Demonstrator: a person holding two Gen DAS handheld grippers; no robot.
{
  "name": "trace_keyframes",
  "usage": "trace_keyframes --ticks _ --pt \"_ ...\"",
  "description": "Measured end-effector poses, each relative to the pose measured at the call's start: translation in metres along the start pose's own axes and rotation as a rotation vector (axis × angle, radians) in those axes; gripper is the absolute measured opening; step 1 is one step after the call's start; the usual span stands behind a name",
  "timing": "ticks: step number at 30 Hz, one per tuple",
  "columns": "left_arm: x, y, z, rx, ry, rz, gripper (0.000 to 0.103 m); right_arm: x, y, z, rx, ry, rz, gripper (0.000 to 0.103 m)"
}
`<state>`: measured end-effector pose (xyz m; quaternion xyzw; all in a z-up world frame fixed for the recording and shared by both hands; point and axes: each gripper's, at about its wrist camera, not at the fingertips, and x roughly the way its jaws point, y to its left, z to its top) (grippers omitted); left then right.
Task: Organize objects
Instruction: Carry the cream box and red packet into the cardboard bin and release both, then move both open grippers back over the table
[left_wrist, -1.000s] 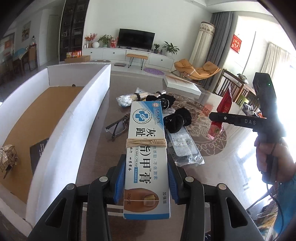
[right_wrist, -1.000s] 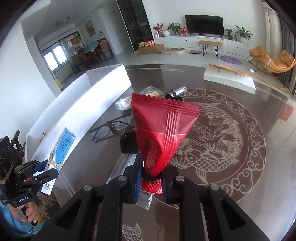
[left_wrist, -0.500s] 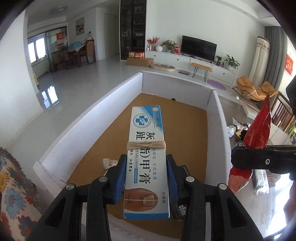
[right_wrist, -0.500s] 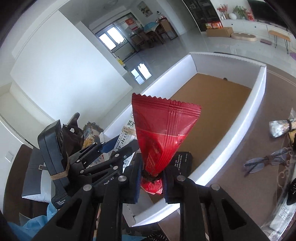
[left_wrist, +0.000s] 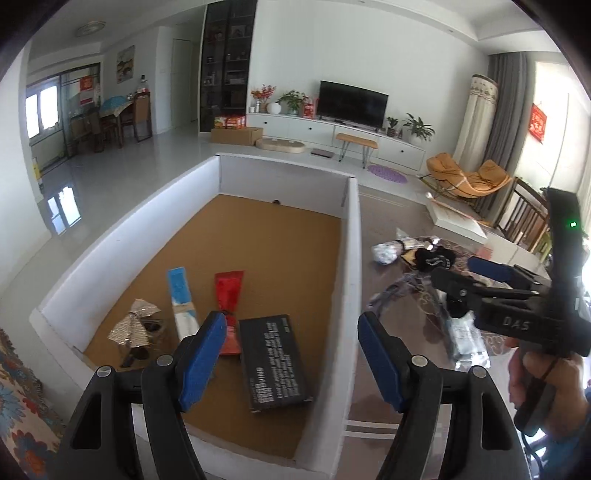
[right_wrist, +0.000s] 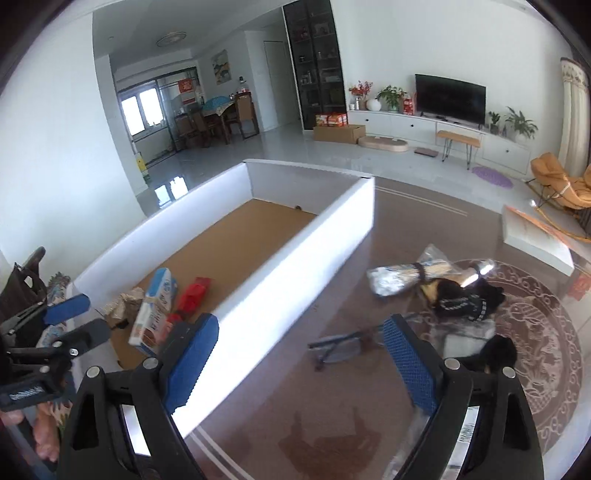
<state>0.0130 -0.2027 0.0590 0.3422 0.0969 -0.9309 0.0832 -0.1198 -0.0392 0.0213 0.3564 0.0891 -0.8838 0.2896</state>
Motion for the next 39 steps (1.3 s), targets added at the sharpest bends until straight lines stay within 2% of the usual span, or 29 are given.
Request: trace_keyframes --ticks 1,2,4,7,9,11,13,16,19,23,28,39 --pt "-0.004 -0.023 -0.005 0.022 -0.005 -0.05 0.077 -0.003 -0.02 -0.014 -0.013 0.023 -0.052 0.095" --pt "-0.007 -0.044 -0.013 0.043 -0.004 -0.094 0.09 -0.005 -0.041 -0.028 -0.025 0.052 -0.105 0.095" --pt "-0.003 -0.084 -0.034 0.073 0.01 -0.165 0.103 -0.006 -0.076 -0.057 -0.036 0.116 -0.208 0.095" --pt "0.021 -0.132 -0.07 0.13 0.117 -0.234 0.103 -0.02 -0.125 -0.099 0.002 0.183 -0.328 0.095" --pt "0.039 -0.145 -0.085 0.134 0.166 -0.251 0.103 -0.036 -0.149 -0.124 0.06 0.194 -0.367 0.095" --pt "0.054 -0.149 -0.093 0.135 0.186 -0.236 0.103 -0.047 -0.167 -0.141 0.125 0.199 -0.386 0.095" --pt "0.065 -0.149 -0.095 0.147 0.188 -0.178 0.103 -0.055 -0.176 -0.154 0.189 0.204 -0.396 0.095" --pt "0.079 -0.146 -0.099 0.188 0.177 -0.086 0.103 -0.056 -0.187 -0.166 0.269 0.197 -0.394 0.096" --pt "0.087 -0.144 -0.1 0.226 0.175 -0.048 0.103 -0.06 -0.191 -0.168 0.352 0.179 -0.379 0.098" --pt "0.097 -0.143 -0.105 0.235 0.204 -0.045 0.103 -0.056 -0.187 -0.165 0.35 0.179 -0.392 0.103" --pt "0.104 -0.14 -0.111 0.217 0.232 -0.058 0.103 -0.052 -0.188 -0.166 0.352 0.179 -0.389 0.103" --pt "0.106 -0.141 -0.112 0.224 0.219 -0.035 0.103 -0.051 -0.188 -0.166 0.353 0.177 -0.39 0.103"
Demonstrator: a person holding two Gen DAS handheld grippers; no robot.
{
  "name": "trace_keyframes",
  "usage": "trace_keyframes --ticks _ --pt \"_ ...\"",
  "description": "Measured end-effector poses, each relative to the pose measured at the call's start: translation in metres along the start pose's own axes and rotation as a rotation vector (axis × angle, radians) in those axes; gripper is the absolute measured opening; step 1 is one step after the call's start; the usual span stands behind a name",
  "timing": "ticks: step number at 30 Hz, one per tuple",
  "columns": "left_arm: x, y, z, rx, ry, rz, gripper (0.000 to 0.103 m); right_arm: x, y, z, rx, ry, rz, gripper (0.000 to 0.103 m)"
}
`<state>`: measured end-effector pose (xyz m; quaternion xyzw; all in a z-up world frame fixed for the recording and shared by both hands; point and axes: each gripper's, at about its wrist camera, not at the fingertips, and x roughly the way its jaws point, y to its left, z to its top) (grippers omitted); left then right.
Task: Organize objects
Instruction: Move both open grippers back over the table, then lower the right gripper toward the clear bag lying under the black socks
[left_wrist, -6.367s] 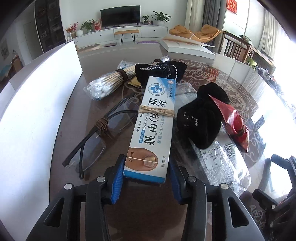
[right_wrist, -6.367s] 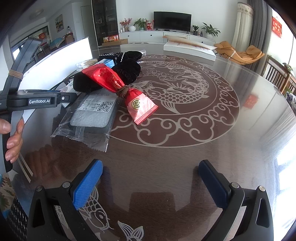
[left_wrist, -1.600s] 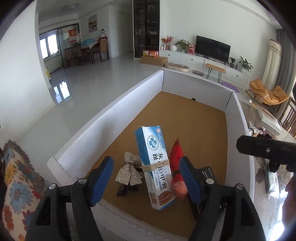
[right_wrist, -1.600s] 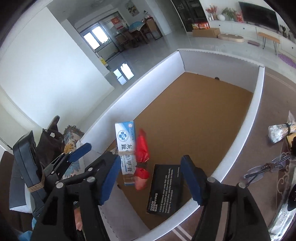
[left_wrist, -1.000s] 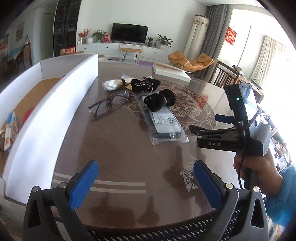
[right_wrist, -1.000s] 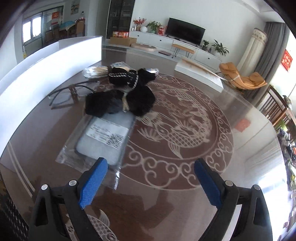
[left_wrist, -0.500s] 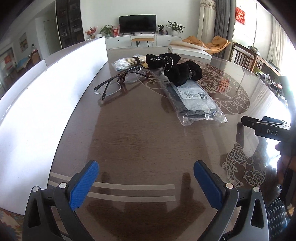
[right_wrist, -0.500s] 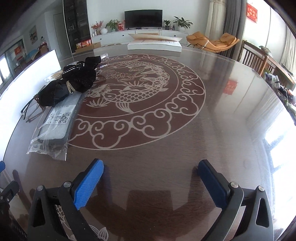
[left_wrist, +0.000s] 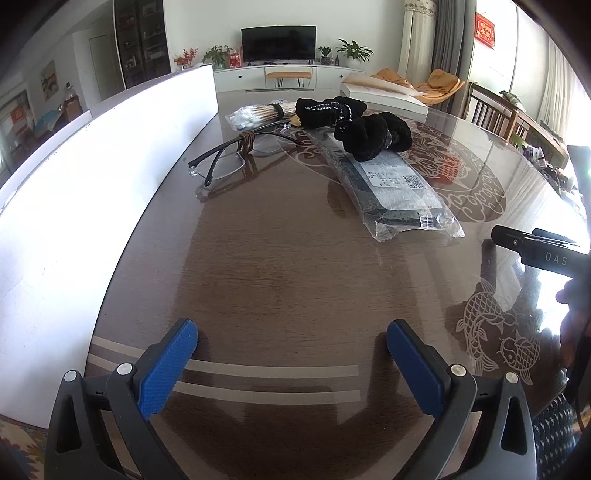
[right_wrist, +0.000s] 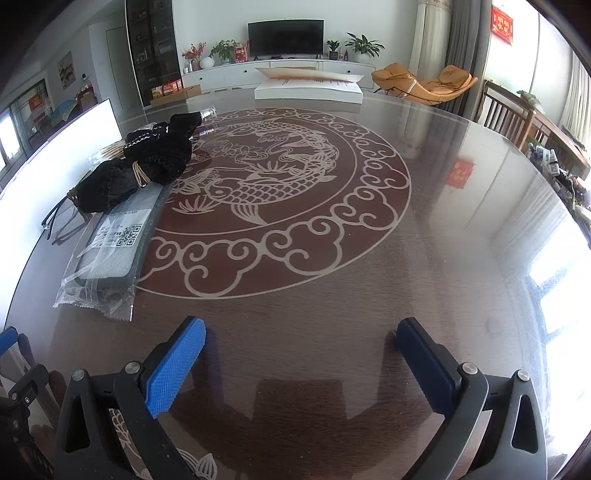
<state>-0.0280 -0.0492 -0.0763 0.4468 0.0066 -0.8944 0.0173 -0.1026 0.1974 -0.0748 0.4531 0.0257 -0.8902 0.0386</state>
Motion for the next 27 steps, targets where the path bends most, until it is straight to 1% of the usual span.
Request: trace_keyframes --ticks 13,17,21,24,27 --pt "0.001 0.0 0.001 0.003 0.001 -0.001 0.103 0.0 0.0 0.0 0.0 -0.001 0.0 0.103" --pt "0.001 -0.001 0.003 0.004 0.019 -0.001 0.103 0.0 0.0 0.0 0.0 0.0 0.0 0.103" --pt "0.008 0.001 0.013 0.015 0.051 -0.01 0.103 0.0 0.0 0.0 0.0 -0.001 -0.003 0.103" --pt "0.016 0.007 0.024 -0.011 0.075 0.009 0.103 -0.001 0.001 -0.001 0.001 -0.002 -0.004 0.103" --pt "0.022 0.017 0.031 -0.029 0.077 0.022 0.103 -0.001 0.001 -0.001 0.001 -0.002 -0.004 0.103"
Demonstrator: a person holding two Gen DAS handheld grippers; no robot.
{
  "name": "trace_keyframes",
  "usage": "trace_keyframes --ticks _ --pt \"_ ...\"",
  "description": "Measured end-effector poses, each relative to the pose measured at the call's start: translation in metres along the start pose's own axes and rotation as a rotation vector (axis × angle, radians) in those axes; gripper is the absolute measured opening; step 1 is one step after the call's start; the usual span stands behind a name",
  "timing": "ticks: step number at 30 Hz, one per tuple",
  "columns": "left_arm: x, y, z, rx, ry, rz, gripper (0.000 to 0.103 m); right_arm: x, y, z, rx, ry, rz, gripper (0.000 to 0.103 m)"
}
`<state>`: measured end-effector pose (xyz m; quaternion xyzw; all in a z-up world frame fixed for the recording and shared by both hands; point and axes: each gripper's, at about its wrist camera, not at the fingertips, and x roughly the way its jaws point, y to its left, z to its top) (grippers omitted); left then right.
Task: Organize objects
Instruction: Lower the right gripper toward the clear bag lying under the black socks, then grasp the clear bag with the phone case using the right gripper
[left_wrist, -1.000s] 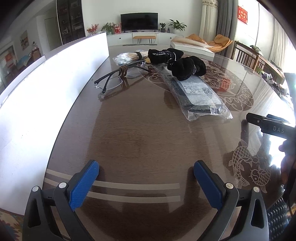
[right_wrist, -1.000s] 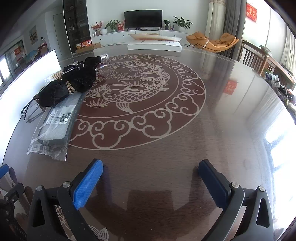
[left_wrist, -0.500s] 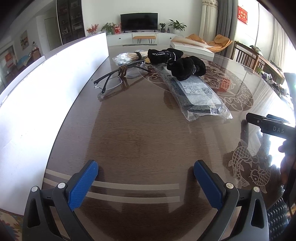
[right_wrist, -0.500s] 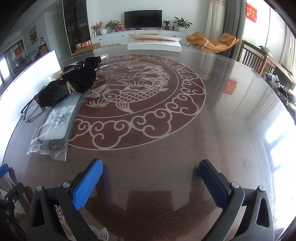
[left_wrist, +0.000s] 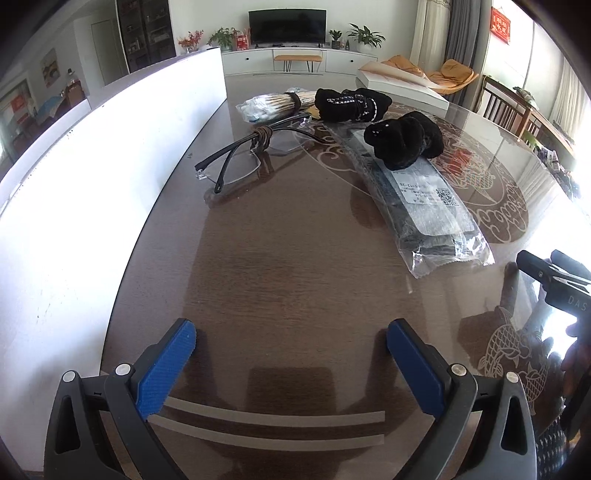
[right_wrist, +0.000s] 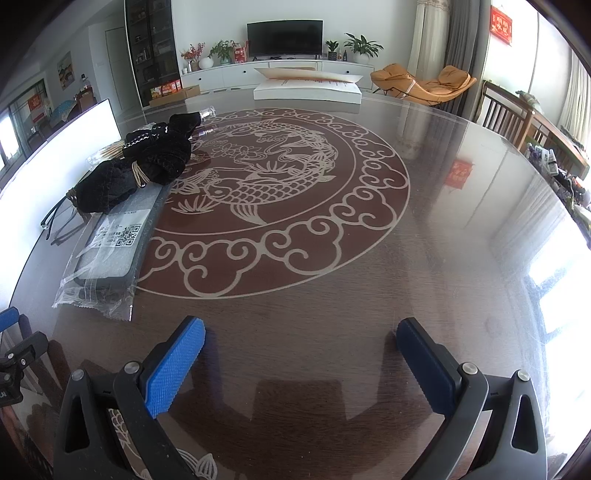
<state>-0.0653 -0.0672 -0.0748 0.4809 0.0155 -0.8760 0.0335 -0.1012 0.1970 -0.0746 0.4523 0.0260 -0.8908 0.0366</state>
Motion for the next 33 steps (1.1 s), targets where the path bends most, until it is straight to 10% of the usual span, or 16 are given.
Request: trace_keyframes --ticks 13,16,21,33 --pt "0.0 0.015 -0.005 -0.022 -0.093 0.019 0.103 0.002 0.0 0.002 -0.004 0.018 0.01 0.103" --pt "0.0 0.015 -0.006 -0.023 -0.102 0.019 0.103 -0.003 0.004 0.014 0.067 0.053 0.12 0.103" --pt "0.0 0.015 -0.007 -0.025 -0.108 0.021 0.103 0.001 0.067 0.052 0.004 0.048 0.245 0.103" --pt "0.0 0.014 -0.006 -0.025 -0.111 0.021 0.103 0.052 0.151 0.081 -0.205 0.087 0.149 0.096"
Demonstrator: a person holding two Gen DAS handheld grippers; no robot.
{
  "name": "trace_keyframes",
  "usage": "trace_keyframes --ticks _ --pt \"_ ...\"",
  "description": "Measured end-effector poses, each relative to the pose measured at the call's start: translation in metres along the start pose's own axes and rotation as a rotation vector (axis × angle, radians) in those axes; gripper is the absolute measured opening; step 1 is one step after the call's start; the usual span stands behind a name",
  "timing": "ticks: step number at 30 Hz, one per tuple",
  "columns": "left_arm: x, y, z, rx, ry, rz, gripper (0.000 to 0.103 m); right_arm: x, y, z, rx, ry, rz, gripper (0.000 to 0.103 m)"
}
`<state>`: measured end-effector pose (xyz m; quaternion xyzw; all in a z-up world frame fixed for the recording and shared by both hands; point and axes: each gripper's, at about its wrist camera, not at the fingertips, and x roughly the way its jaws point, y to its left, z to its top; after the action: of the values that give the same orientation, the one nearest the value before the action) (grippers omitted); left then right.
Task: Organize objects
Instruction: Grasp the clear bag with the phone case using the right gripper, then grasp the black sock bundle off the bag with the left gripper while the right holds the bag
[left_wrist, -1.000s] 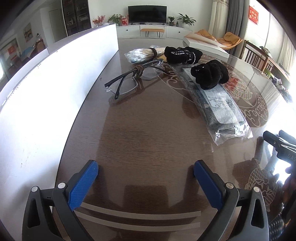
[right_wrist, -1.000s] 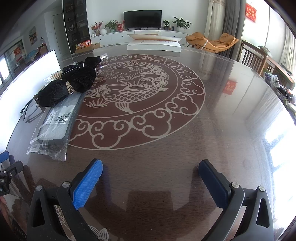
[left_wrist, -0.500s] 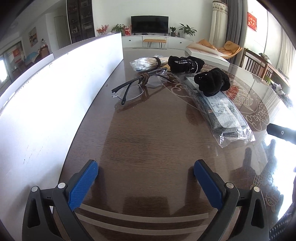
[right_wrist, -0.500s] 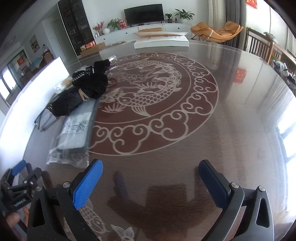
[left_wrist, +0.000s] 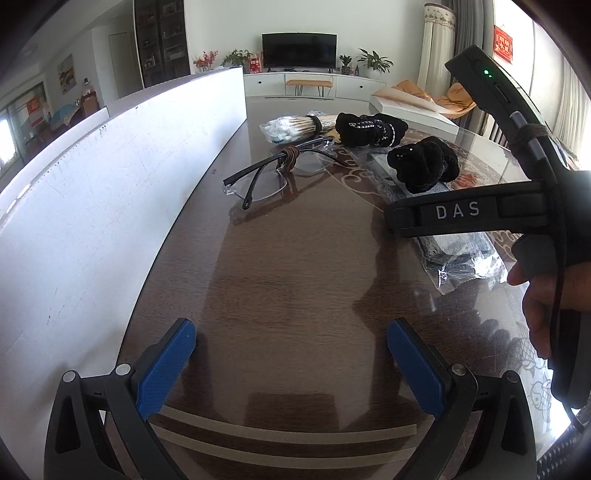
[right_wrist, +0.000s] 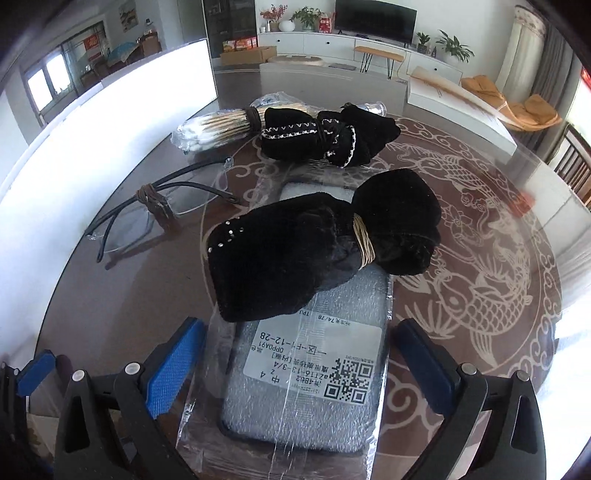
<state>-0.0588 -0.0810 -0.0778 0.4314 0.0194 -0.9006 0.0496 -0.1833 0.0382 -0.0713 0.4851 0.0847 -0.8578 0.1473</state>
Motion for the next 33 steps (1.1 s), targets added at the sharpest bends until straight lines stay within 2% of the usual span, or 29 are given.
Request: trace_keyframes --ticks 1,2,6,14,18,21,25,29,33 --pt "0.0 0.0 0.0 0.0 0.0 0.0 0.103 -0.005 -0.006 -0.003 0.015 -0.016 -0.011 0.083" --pt "0.0 0.0 0.0 0.0 -0.001 -0.001 0.103 -0.009 -0.013 -0.005 0.027 -0.014 -0.005 0.076" --pt "0.0 0.0 0.0 0.001 -0.002 -0.002 0.103 -0.024 -0.041 -0.032 0.01 -0.023 -0.01 0.076" --pt "0.001 0.0 0.0 0.001 -0.004 0.0 0.103 -0.064 -0.095 -0.103 -0.017 -0.099 0.003 0.076" --pt "0.0 0.0 0.0 0.003 -0.007 -0.002 0.103 -0.072 -0.104 -0.115 0.007 -0.131 0.006 0.077" --pt "0.001 0.0 0.001 0.007 -0.002 -0.007 0.103 -0.069 -0.1 -0.112 0.004 -0.125 -0.009 0.084" --pt "0.003 0.0 0.008 0.027 0.065 -0.027 0.103 -0.07 -0.102 -0.114 0.026 -0.131 -0.017 0.087" --pt "-0.003 -0.019 0.019 0.049 0.059 -0.121 0.103 -0.07 -0.107 -0.115 0.054 -0.139 -0.01 0.087" --pt "-0.022 -0.069 0.058 0.143 -0.002 -0.26 0.103 -0.072 -0.104 -0.116 0.035 -0.151 -0.015 0.087"
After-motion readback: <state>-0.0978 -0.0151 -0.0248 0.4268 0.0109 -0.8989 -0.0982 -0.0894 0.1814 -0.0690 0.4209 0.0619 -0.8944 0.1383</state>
